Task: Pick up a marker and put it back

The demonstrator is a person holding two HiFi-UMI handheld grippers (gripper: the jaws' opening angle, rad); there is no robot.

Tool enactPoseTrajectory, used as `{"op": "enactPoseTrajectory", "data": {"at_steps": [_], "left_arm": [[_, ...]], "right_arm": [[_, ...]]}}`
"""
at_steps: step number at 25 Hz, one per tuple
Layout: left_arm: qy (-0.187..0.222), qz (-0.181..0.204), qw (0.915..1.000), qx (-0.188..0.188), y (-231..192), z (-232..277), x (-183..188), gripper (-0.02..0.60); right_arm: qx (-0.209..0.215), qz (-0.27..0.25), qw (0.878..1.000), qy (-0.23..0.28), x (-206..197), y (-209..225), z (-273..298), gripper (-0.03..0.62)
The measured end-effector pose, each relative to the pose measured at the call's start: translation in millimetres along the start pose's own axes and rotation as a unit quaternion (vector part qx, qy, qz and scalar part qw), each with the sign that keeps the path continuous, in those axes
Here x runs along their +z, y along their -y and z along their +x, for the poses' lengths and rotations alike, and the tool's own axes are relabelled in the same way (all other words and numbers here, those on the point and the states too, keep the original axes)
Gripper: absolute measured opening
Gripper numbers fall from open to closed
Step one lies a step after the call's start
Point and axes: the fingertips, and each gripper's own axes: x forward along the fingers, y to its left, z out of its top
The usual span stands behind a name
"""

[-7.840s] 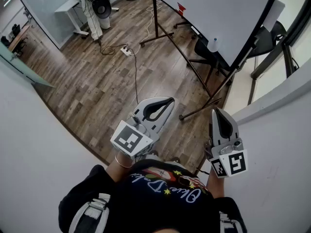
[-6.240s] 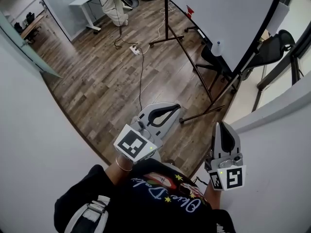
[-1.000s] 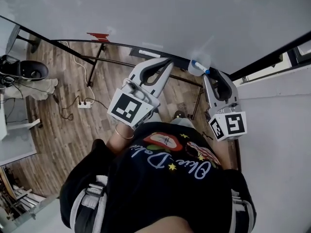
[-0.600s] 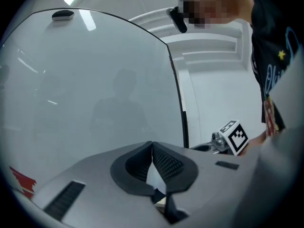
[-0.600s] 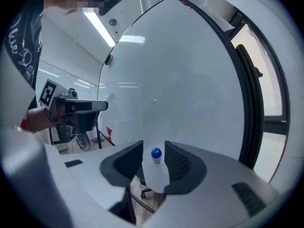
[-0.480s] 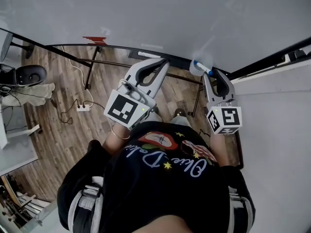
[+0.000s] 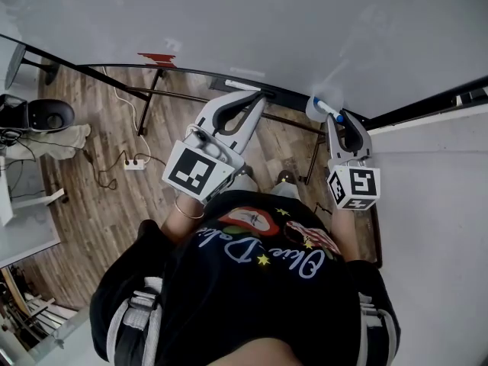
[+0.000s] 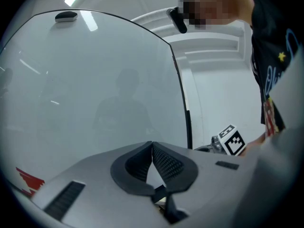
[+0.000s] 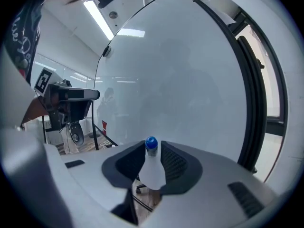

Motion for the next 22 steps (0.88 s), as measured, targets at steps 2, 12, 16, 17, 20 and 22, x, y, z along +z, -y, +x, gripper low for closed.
{"op": "enactPoseTrajectory", "data": {"at_steps": [2,12,16,17,20,22], "left_arm": [[-0.002,-0.001,1.0000,0.001,-1.3,-0.4,-1.9,0.004],[0.001,0.000,1.0000,0.007,-9.4,0.9,-1.4,0.004],[0.001,-0.002,1.0000,0.006,-10.9,2.3,-2.4,0.004],[0.001,-0.002,1.0000,0.006,-11.4,2.4,-2.3,0.003],[0.002,-0.003,1.0000,0.006,-13.7,2.2,-2.7,0.004],[0.003,-0.003,1.0000,0.005,-15.0,2.2,-2.5,0.005]], "right_arm": [[-0.001,-0.001,1.000,-0.001,-0.6,1.0,1.0,0.078],[-0.007,-0.018,1.000,-0.005,7.9,2.7,2.7,0.074],[-0.008,-0.020,1.000,-0.005,11.3,3.6,3.5,0.074],[-0.008,-0.021,1.000,-0.004,12.6,3.4,3.7,0.074],[-0.008,-0.023,1.000,-0.002,16.7,2.2,4.7,0.074],[-0.008,-0.024,1.000,0.000,20.6,1.5,4.8,0.074]]}}
